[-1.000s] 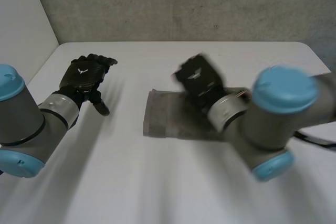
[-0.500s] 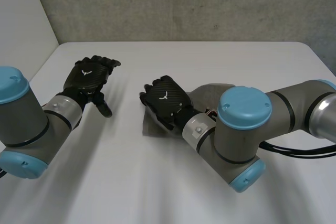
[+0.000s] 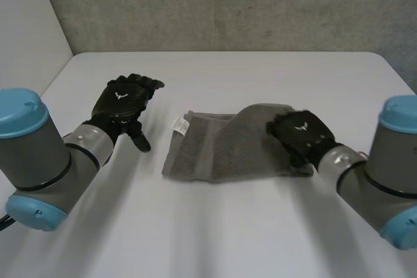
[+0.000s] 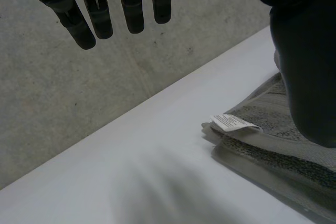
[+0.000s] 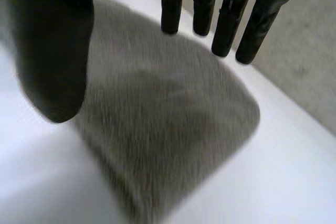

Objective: Fold the towel.

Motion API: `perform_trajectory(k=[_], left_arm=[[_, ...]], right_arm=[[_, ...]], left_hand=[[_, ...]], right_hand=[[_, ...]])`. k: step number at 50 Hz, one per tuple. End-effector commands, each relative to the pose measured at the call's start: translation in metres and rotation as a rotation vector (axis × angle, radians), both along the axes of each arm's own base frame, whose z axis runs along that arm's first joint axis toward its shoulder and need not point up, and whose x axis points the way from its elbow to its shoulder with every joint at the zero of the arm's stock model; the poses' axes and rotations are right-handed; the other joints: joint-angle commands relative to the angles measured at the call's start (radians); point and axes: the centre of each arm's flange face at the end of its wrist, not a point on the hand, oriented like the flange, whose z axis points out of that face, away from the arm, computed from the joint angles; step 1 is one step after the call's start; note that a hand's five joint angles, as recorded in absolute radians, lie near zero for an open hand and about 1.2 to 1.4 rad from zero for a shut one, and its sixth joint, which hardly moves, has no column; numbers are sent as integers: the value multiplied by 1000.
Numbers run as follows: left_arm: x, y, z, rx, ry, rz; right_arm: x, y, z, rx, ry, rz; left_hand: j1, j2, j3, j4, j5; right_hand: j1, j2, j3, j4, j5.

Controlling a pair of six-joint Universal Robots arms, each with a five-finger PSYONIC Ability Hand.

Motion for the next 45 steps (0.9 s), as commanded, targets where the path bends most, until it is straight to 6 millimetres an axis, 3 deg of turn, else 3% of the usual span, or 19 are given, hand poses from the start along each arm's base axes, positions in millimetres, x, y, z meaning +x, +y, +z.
perform_trajectory(k=[1, 6, 10, 11, 13, 19, 22, 24, 25, 26, 27, 29, 30, 32, 33, 35, 40, 45], left_arm=[[0, 1, -3, 7, -3, -3], [0, 2, -4, 10, -4, -4], [0, 2, -4, 10, -4, -3], [0, 2, -4, 10, -4, -3], [0, 1, -4, 10, -4, -1], [1, 1, -3, 8, -3, 0], [1, 1, 0, 0, 0, 0], [1, 1, 2, -5, 1, 2], [1, 1, 2, -5, 1, 2], [1, 0, 3, -9, 3, 2], [1, 0, 5, -15, 5, 3], [2, -2, 7, -21, 8, 7], [2, -2, 7, -21, 9, 7], [4, -3, 14, -38, 16, 14], [4, -3, 14, -38, 16, 14], [5, -3, 19, -48, 31, 18], [5, -3, 25, -47, 66, 21], [4, -2, 28, -40, 92, 18]], right_arm=[[-18, -3, -22, -2, 70, -13], [-21, -10, -27, -38, 78, -29], [-19, -17, -32, -72, 83, -50], [-19, -17, -32, -72, 83, -50], [-20, -22, -30, -113, 115, -84], [-26, -31, -25, -196, 226, -131], [-17, -29, -16, -286, 299, -94], [22, -4, -6, -403, 322, 40], [22, -4, -6, -404, 322, 40], [46, 11, 3, -483, 314, 108], [46, 11, 4, -484, 314, 109], [86, 41, 12, -610, 292, 238], [86, 41, 12, -610, 292, 238], [111, 62, 9, -686, 288, 340], [111, 62, 9, -687, 288, 341], [131, 81, -8, -711, 290, 492], [147, 105, -30, -699, 257, 696], [149, 107, -32, -666, 244, 727]], left_hand=[[-57, -46, -34, -50, -193], [-57, -46, -34, -50, -193], [-57, -46, -34, -50, -193], [-57, -46, -34, -50, -193], [-57, -46, -34, -50, -193], [-57, -46, -34, -50, -193], [-60, -49, -37, -53, -196], [-60, -49, -37, -53, -196], [-60, -49, -37, -53, -196], [-60, -49, -37, -53, -196], [-63, -52, -40, -56, -199], [-63, -52, -40, -56, -199], [-63, -52, -40, -56, -199], [-60, -49, -37, -53, -196], [-60, -49, -37, -53, -196], [-63, -52, -40, -56, -199], [-60, -49, -37, -53, -196], [-60, -49, -37, -53, -196]], right_hand=[[131, 132, 134, 131, 120], [243, 243, 246, 242, 231], [617, 618, 621, 617, 606], [619, 619, 622, 618, 607], [934, 934, 937, 933, 922], [999, 1000, 1002, 999, 988], [999, 1000, 1002, 999, 988], [999, 1000, 1002, 999, 988], [999, 1000, 1002, 999, 988], [999, 1000, 1002, 999, 988], [999, 1000, 1002, 999, 988], [999, 1000, 1002, 999, 988], [999, 1000, 1002, 999, 988], [999, 1000, 1002, 999, 988], [999, 1000, 1002, 999, 988], [999, 1000, 1002, 999, 988], [999, 1000, 1002, 999, 988], [999, 1000, 1002, 999, 988]])
